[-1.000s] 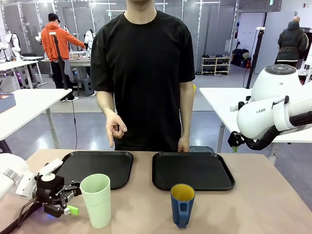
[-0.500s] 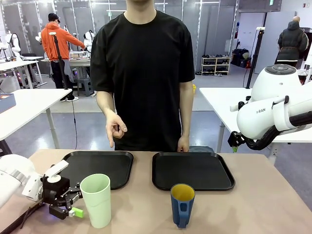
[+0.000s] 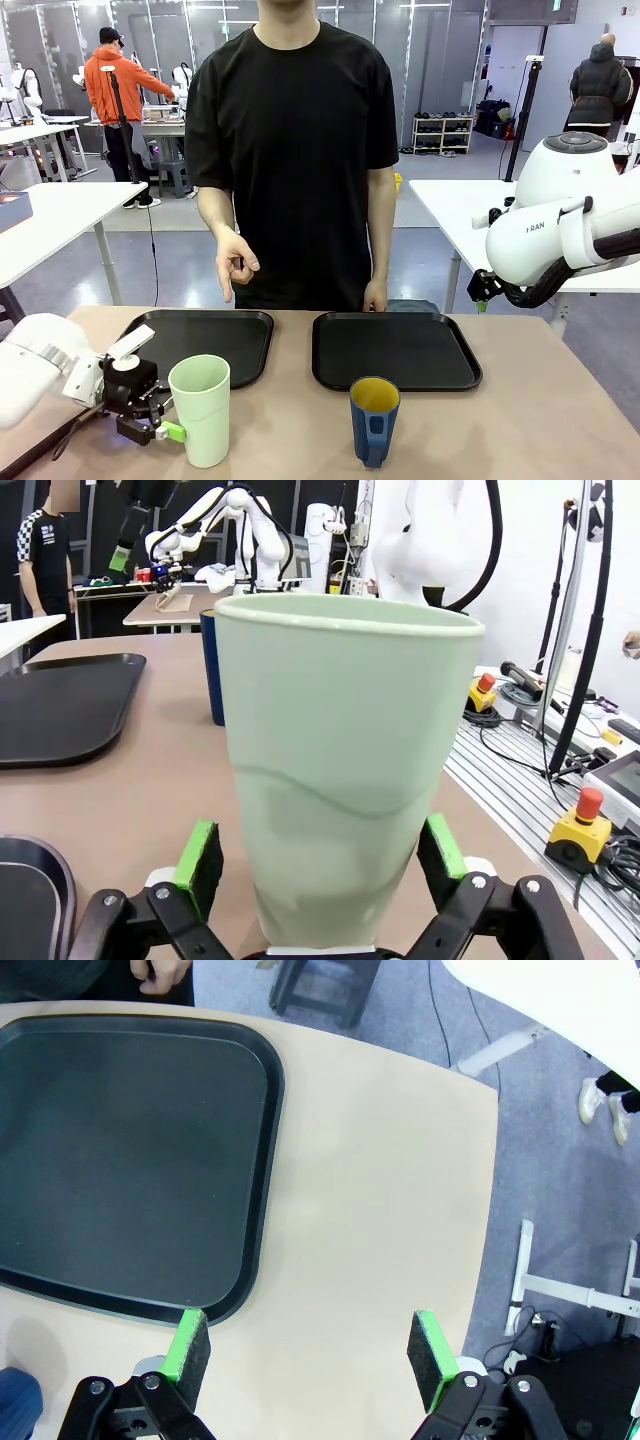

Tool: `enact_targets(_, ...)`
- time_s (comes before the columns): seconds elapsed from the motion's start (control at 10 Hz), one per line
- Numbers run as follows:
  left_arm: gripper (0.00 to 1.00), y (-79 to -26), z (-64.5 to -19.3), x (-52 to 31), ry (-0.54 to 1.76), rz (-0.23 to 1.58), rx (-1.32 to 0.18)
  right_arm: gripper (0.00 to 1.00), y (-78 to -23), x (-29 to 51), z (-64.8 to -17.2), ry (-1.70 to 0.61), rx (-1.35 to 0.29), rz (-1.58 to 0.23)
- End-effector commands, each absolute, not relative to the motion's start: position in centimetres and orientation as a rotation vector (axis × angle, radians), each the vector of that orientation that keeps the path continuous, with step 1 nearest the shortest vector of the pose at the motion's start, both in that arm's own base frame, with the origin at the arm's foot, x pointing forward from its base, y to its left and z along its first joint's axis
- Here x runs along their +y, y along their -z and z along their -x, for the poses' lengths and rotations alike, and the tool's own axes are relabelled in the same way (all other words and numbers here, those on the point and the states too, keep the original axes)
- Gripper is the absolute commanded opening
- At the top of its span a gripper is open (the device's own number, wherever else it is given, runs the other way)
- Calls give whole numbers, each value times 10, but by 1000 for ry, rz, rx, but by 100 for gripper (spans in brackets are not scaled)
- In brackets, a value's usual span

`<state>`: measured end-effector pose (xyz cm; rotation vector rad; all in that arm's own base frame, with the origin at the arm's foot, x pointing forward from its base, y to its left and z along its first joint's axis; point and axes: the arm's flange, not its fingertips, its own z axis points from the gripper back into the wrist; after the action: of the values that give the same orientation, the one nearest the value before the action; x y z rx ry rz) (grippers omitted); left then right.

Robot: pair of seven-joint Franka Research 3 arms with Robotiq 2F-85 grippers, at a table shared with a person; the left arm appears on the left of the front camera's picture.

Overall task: Sort and store the cups by type.
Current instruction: Pick up the Reusable plastic cup.

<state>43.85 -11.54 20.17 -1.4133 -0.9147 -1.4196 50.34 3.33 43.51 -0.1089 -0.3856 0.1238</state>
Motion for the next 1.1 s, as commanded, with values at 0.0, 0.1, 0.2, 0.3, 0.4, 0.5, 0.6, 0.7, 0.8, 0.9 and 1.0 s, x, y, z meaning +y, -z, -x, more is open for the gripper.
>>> enact_targets(0.0,100,-177,-428,-118,1438,1422,-976,100,-436,33,-504,-122,-387,111)
enact_targets(0.1,100,-174,-426,-123,1450,1447,-961,100,-436,33,-504,-122,-387,111)
enact_targets(0.2,100,-172,-423,-126,1457,1464,-950,100,-436,33,-504,-122,-387,111)
enact_targets(0.3,100,-172,-421,-129,1459,1494,-949,100,-436,33,-504,-122,-387,111)
enact_targets(0.4,100,-170,-420,-131,1471,1489,-959,100,-436,33,-504,-122,-387,111)
enact_targets(0.5,100,-169,-419,-134,1481,1494,-951,100,-436,33,-504,-122,-387,111)
enact_targets(0.6,100,-169,-420,-138,1486,1506,-939,100,-436,33,-504,-122,-387,111)
enact_targets(0.7,100,-167,-418,-140,1487,1508,-919,100,-436,33,-504,-122,-387,111)
enact_targets(0.8,100,-164,-418,-140,1488,1510,-908,100,-436,33,-504,-122,-387,111)
enact_targets(0.9,100,-163,-418,-138,1489,1517,-924,100,-436,33,-504,-122,-387,111)
enact_targets(1.0,100,-162,-417,-136,1499,1536,-915,100,-436,33,-504,-122,-387,111)
